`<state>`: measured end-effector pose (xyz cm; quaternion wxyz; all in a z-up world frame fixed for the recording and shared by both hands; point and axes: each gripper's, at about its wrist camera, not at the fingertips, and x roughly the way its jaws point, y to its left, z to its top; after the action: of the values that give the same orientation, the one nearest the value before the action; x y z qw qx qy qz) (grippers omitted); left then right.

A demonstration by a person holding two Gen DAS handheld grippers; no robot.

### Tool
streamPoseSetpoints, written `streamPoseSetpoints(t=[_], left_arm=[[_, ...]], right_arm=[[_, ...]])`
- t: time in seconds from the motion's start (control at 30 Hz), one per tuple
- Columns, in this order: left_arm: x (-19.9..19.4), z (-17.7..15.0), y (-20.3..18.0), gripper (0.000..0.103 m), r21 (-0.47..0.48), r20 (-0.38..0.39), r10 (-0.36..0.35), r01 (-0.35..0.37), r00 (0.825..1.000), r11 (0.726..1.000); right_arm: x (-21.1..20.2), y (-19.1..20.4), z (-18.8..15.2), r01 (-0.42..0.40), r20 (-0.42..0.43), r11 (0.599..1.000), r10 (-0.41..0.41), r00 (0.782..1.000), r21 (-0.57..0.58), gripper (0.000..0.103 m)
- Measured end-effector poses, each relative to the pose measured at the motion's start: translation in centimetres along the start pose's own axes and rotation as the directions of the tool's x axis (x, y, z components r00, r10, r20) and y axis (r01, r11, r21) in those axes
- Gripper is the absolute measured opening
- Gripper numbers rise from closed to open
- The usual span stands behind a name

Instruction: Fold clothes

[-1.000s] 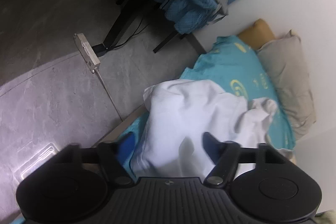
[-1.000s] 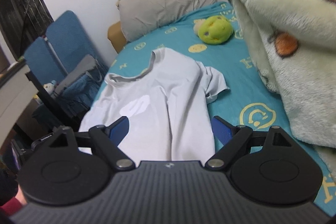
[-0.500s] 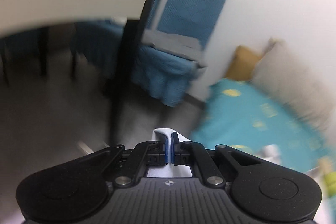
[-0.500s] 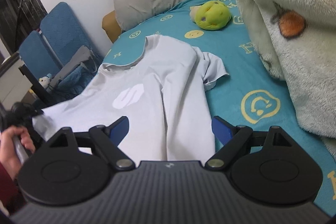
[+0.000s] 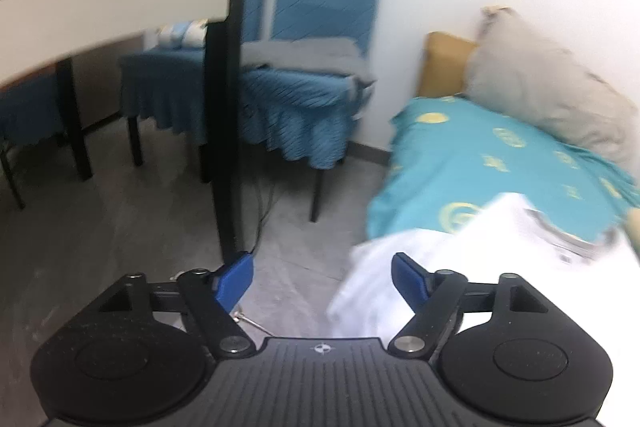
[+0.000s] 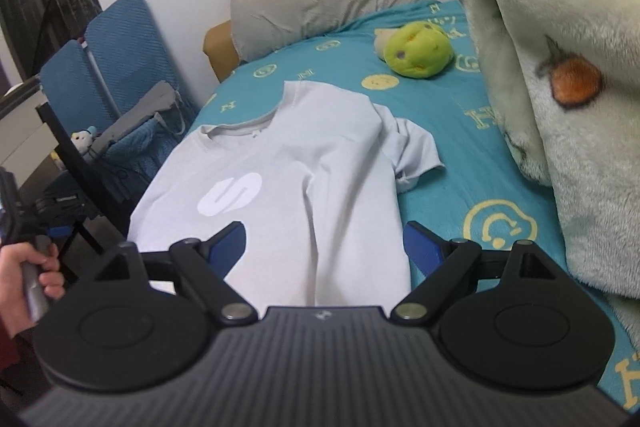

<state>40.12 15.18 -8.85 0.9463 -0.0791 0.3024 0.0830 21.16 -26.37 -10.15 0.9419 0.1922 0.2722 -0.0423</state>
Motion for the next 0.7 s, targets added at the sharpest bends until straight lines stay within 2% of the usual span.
streamPoseSetpoints(t=[0.17,0.23,0.33,0.47,0.57,0.7], left_arm=[[-9.6,-1.7,-2.1,0.089,0.062,0.036,-0.112,0.109,0.993,0.992],[-13.5,-2.4,-3.3,0.096,0.078,0.052,-0.14,0.135,0.989,0.988],[-18.8,-3.6,-4.8,0.098,0.107,0.064,-0.178,0.17,0.982,0.98],[-25.0,-6.2,-6.4,0.103,0.147,0.1,-0.249,0.233,0.963,0.961],[-28.3,-8.5,-7.3,0.103,0.183,0.142,-0.268,0.241,0.953,0.953],[-30.2,-11.3,-7.6,0.103,0.236,0.153,-0.308,0.268,0.939,0.934]], right_arm=[[-1.5,0.3,0.4,-0.014,0.034,1.0,0.015,0.999,-0.014,0.087],[-2.3,0.5,0.5,-0.02,0.049,1.0,0.021,0.999,-0.018,0.087],[-3.7,0.7,0.6,-0.027,0.074,0.999,0.029,0.997,-0.031,0.087],[-5.5,1.3,0.4,-0.029,0.097,0.998,0.034,0.995,-0.051,0.087],[-7.0,1.8,-0.1,-0.029,0.106,0.998,0.036,0.994,-0.062,0.087],[-8.6,2.3,-1.1,-0.029,0.118,0.997,0.038,0.992,-0.077,0.087]])
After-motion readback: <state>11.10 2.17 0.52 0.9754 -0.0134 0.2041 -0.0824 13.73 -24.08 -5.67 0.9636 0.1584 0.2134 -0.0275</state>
